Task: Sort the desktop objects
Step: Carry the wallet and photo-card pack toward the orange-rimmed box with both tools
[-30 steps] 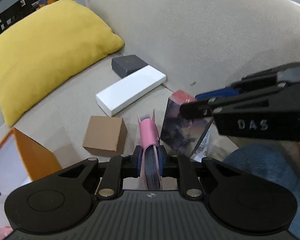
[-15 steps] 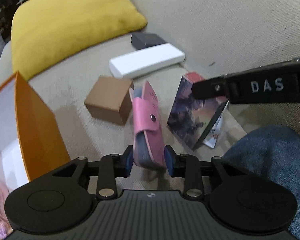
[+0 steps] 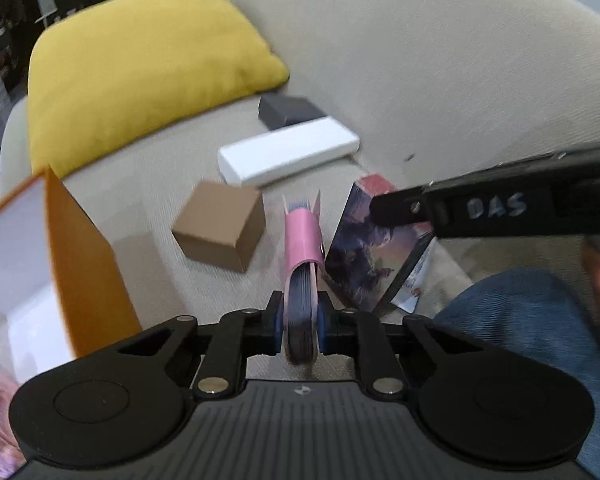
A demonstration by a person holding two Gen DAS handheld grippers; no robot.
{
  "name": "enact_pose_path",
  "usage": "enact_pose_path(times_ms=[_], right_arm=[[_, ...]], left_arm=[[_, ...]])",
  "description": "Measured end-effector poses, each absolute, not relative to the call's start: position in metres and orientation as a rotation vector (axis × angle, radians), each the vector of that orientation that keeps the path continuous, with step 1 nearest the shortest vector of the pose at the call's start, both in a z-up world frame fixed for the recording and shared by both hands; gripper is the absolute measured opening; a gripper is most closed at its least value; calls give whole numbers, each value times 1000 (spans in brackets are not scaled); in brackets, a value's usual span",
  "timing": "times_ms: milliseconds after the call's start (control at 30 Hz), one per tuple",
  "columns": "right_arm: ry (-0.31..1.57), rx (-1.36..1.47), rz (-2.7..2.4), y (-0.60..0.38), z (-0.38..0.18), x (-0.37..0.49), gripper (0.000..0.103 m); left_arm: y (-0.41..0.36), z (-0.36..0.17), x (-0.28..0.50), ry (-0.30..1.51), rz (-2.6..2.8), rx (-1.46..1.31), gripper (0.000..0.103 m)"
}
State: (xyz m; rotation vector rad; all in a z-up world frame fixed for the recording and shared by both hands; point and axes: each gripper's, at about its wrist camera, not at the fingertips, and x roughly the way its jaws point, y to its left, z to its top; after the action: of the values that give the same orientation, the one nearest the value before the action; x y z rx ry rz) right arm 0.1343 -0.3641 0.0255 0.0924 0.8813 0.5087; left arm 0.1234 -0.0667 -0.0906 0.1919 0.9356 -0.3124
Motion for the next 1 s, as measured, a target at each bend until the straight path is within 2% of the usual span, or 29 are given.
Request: enact_pose_path(times_ms=[167, 333, 633, 800, 1000], right_arm=[[852, 101, 508, -368, 37, 126, 24], [855, 95, 520, -363, 39, 121, 24], [883, 153, 457, -379, 24, 126, 23], [861, 181, 419, -389, 26, 131, 23], [861, 202, 427, -390, 21, 135, 23]], left_arm=[[-65, -64, 122, 1053, -369, 260, 18], [-69, -76, 137, 1150, -385, 259, 18], [-80, -80, 156, 943, -329, 126, 19], [-91, -86, 153, 953, -334, 192, 20], [-78, -94, 150, 972, -317, 145, 20]])
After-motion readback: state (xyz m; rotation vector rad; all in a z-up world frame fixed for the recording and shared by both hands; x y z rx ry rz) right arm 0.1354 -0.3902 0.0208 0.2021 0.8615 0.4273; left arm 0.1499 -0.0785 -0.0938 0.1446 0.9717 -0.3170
